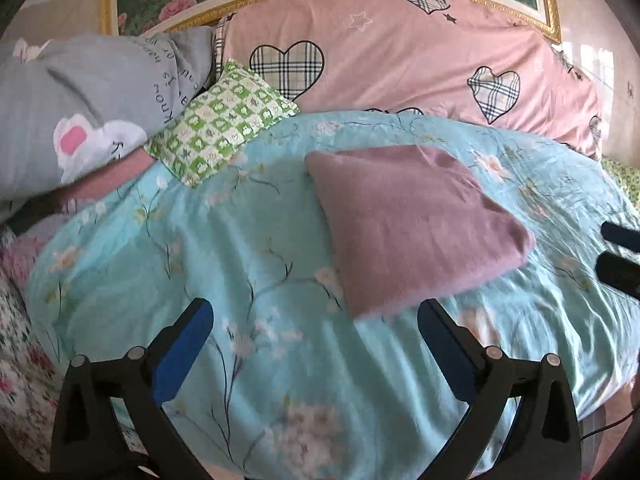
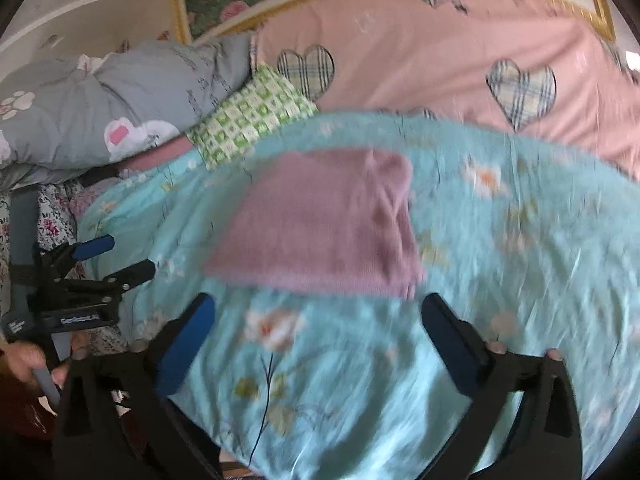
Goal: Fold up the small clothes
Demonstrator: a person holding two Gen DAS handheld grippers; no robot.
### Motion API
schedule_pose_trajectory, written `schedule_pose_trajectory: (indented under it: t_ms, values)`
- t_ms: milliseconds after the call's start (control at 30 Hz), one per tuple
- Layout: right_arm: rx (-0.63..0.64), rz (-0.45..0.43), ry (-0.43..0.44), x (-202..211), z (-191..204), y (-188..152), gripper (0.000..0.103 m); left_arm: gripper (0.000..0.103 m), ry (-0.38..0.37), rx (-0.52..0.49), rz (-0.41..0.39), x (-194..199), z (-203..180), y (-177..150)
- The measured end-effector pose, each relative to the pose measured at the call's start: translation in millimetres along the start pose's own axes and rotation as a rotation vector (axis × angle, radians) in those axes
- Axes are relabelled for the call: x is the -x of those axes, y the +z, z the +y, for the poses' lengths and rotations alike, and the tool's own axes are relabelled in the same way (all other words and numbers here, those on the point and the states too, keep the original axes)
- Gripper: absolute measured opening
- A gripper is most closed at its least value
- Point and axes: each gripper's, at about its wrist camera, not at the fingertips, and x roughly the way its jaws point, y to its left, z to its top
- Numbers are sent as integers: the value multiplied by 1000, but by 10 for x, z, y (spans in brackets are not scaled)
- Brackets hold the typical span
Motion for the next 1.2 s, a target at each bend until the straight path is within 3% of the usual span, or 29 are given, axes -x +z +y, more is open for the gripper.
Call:
schedule_pose_trajectory:
  t_ms: [100,400,567,1200]
  values:
    - [3,-2,6,-79,-35,118,103,102,17,14,53,-207,-40,92]
    - [-113,132,-11,-651,-206,102,103,102,28,11,134,-643,-203,123]
    - [-101,181,-33,-835,-209,112,103,102,54,4,165,-791,-204,129]
    - [-83,226,-28,-1032,-238,276,103,102,45,17,212,-958,-152,266]
